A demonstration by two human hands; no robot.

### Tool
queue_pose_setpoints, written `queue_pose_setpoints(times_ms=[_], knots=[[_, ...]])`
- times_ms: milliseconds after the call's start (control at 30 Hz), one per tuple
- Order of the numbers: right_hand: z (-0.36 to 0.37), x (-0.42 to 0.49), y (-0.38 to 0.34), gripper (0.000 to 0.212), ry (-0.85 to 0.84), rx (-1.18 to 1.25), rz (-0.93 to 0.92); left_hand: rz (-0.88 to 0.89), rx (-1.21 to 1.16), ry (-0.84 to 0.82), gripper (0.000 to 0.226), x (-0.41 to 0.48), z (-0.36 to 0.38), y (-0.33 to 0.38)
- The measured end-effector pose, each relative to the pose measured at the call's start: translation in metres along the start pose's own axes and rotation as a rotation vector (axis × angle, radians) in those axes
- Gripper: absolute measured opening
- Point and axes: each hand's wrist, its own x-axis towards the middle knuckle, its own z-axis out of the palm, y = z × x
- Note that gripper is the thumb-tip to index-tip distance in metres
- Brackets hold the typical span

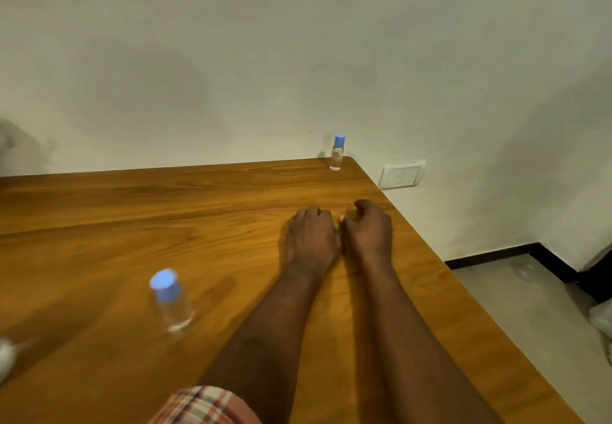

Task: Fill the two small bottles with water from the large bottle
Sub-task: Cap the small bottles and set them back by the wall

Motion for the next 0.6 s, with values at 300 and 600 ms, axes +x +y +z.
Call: queue_pose_setpoints(times_ms=[300, 600], knots=[[-0.032, -0.132, -0.016, 0.033, 0.015, 0.089, -0.013, 0.052, -0.118, 0.076, 0.027, -0.126, -0.039, -0.003], [-0.012, -0.213, -0.060, 0.032, -0.110, 0.220, -0.063, -0.096, -0.277, 0.241, 0.021, -0.209, -0.092, -0.056]])
